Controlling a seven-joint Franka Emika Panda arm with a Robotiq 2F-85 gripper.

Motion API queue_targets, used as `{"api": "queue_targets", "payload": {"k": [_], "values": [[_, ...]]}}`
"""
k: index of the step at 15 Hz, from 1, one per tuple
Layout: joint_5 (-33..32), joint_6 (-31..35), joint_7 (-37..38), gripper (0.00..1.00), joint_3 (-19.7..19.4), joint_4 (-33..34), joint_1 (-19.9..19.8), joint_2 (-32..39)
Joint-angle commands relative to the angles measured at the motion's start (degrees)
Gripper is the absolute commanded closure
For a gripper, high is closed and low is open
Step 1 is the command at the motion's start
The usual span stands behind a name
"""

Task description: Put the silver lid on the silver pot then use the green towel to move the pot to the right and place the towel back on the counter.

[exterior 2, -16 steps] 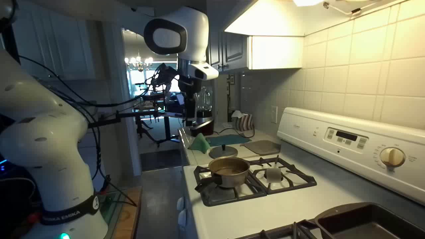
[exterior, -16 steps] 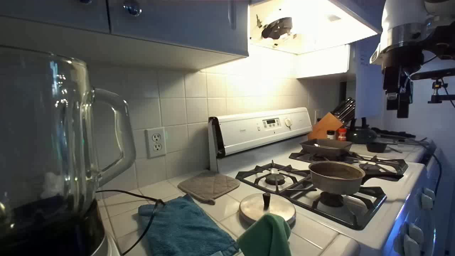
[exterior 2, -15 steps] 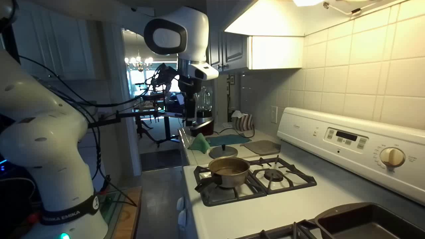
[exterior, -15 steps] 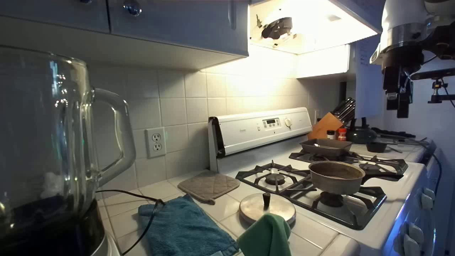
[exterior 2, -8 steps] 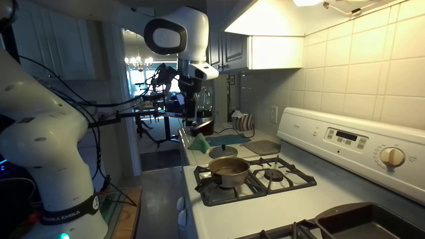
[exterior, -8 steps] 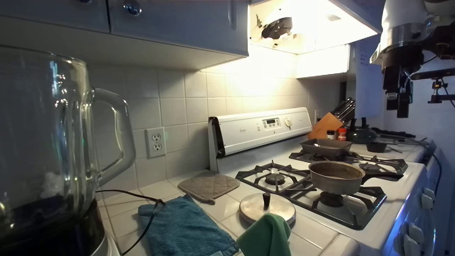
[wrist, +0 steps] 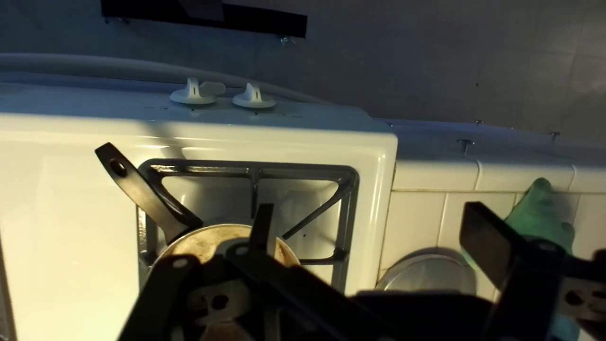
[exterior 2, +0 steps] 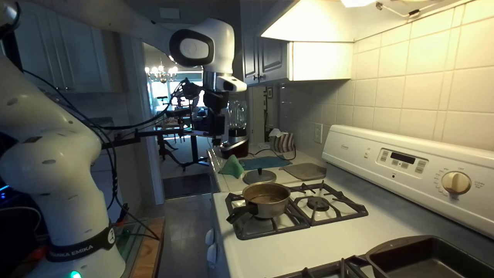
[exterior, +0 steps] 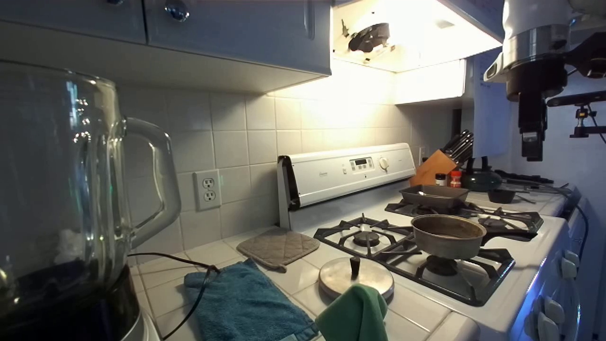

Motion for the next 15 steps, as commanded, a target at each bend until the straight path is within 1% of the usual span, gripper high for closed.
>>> {"api": "queue_targets", "payload": {"k": [1, 6, 11, 15], "values": [[-1.8, 0.4, -1.9, 0.0, 2.6, 2.7, 3.0, 3.5], [-4.3, 3.4, -5.0, 0.0, 5.0, 7.3, 5.5, 9.2], [-7.5, 8.6, -6.2, 0.0, 7.3, 11.5, 7.1, 16.2], [-7.8, 13.4, -7.5, 0.0, 9.3, 14.7, 9.2, 22.7]]}}
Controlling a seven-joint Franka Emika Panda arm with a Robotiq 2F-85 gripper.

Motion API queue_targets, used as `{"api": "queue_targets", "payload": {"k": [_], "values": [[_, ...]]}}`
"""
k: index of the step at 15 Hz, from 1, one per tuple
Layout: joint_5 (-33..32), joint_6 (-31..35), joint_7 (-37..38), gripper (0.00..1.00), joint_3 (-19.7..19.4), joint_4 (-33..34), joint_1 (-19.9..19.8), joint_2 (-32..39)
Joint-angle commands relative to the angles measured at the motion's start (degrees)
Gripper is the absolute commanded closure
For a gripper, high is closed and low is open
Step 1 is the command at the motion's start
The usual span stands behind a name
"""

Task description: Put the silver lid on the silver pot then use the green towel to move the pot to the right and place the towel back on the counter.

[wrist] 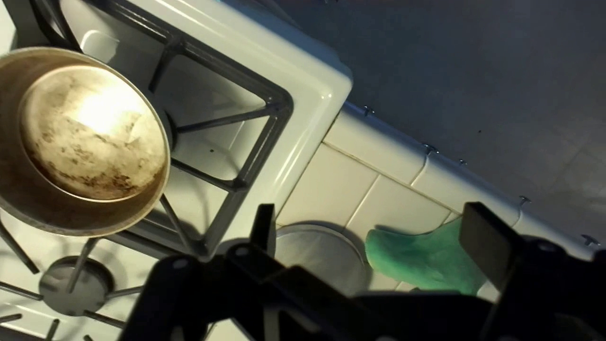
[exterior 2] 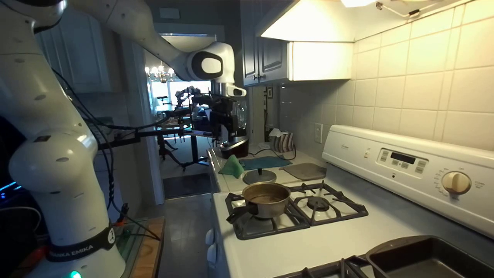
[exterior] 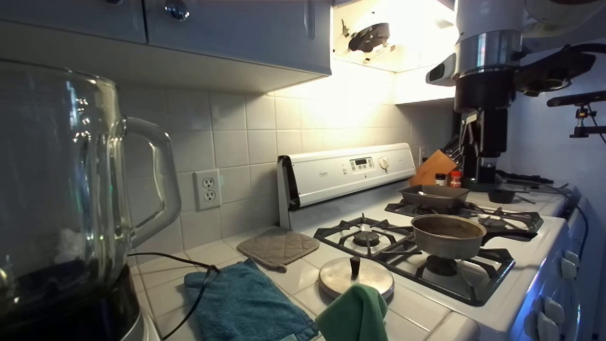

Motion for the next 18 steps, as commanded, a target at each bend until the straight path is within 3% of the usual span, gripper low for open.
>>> {"api": "queue_targets", "payload": {"k": [1, 6, 7, 8, 16, 18], "values": [[-1.7, 4.4, -1.5, 0.0, 1.5, 4.5, 1.9, 7.4], [-1.9, 12.8, -2.1, 0.0, 2.9, 7.9, 3.5, 14.5], [-3.0, 12.3, -1.6, 0.0, 3.1, 9.1, 3.7, 16.0], [-0.8, 11.7, -1.5, 0.0, 2.7, 5.9, 3.5, 12.4], [-1.8, 12.0, -1.5, 0.0, 2.9, 8.4, 3.6, 15.4], [-2.4, 14.9, -1.8, 0.0, 2.9, 8.3, 3.6, 16.0]]}}
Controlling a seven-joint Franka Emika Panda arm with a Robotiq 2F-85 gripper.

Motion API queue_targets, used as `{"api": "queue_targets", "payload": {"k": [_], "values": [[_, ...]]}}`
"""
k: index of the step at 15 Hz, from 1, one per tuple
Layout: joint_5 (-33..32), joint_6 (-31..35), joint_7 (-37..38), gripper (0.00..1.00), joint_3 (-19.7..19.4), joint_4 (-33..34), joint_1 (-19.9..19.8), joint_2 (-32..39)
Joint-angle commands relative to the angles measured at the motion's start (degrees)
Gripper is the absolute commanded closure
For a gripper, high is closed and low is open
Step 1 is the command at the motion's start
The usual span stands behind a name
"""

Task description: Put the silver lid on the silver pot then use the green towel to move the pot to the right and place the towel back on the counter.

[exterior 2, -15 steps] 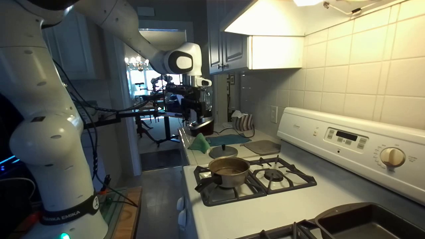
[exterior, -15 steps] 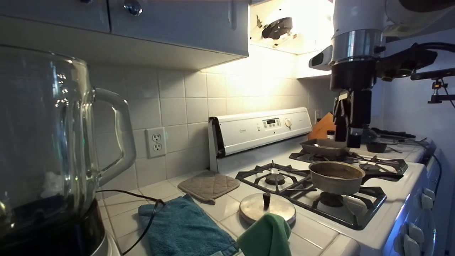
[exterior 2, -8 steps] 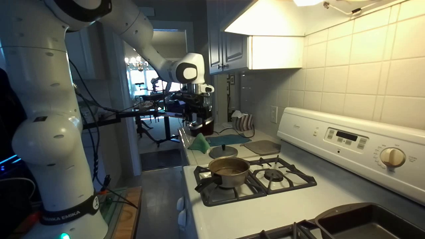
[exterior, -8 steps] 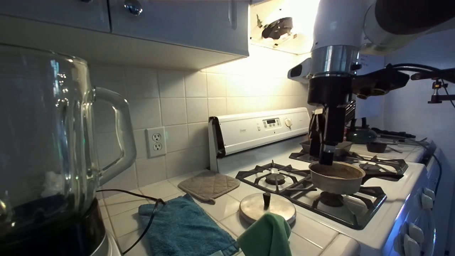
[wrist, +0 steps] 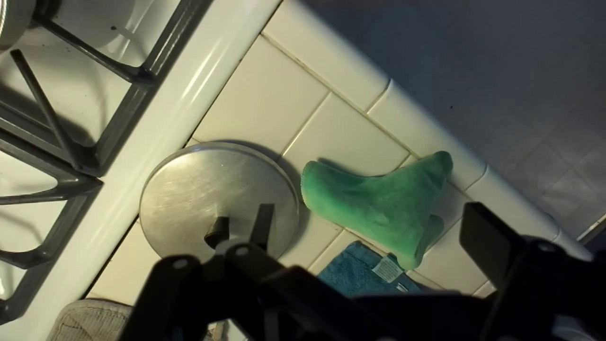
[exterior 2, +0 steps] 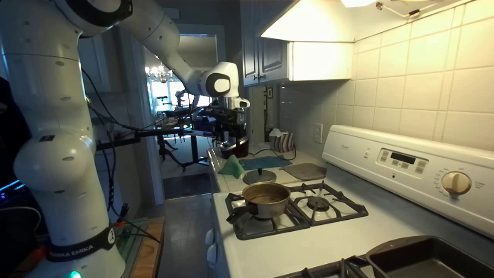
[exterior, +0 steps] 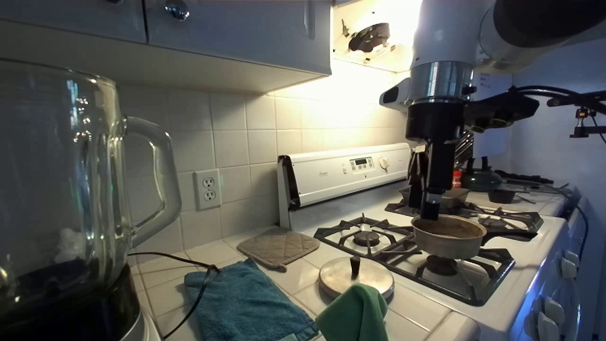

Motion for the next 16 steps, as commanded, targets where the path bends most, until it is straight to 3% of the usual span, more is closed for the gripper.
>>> {"api": "queue_targets", "payload": {"k": [1, 4, 16], "values": [[-1.0, 3.4, -0.5, 0.0, -0.2, 0.6, 0.3, 1.3], [-2.7, 6.0, -1.4, 0.0, -0.1, 2.9, 0.4, 4.1], [-18.4, 1.4, -0.3, 0.0, -2.3, 16.0, 3.2, 19.1]]}}
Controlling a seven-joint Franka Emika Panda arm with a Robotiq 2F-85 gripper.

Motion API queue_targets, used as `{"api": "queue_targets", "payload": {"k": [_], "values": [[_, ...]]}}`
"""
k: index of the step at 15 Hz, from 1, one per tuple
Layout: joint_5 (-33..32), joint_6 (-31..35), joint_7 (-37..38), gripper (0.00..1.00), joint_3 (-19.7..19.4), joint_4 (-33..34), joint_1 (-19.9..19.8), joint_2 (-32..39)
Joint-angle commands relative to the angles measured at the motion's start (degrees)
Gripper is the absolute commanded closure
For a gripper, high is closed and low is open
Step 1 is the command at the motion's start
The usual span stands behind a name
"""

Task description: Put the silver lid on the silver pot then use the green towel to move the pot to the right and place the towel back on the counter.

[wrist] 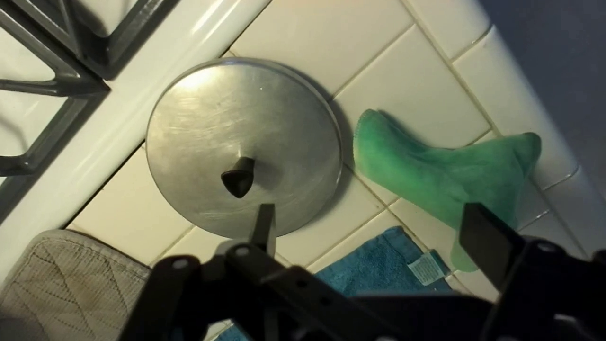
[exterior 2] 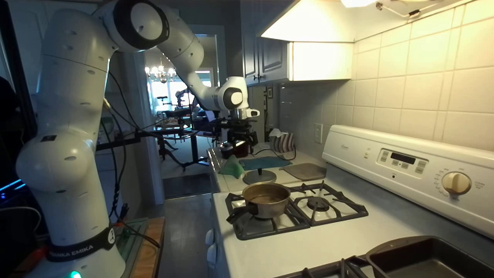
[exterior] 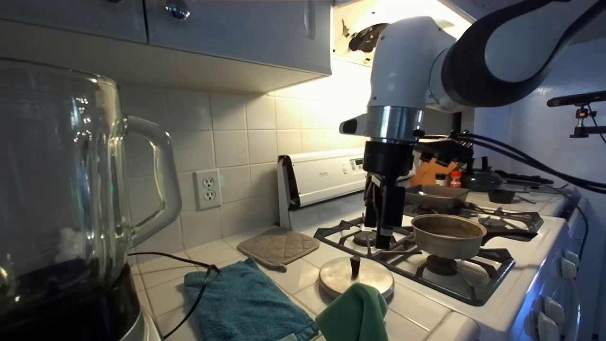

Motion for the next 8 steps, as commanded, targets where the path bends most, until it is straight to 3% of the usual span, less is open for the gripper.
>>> {"api": "queue_targets", "payload": {"k": [1, 8], "values": [[-5.0, -2.6, 0.0, 0.0, -1.6, 6.2, 2.1, 5.2], [-7.8, -3.2, -3.7, 0.0, -2.8, 12.0, 3.0, 11.1]]}}
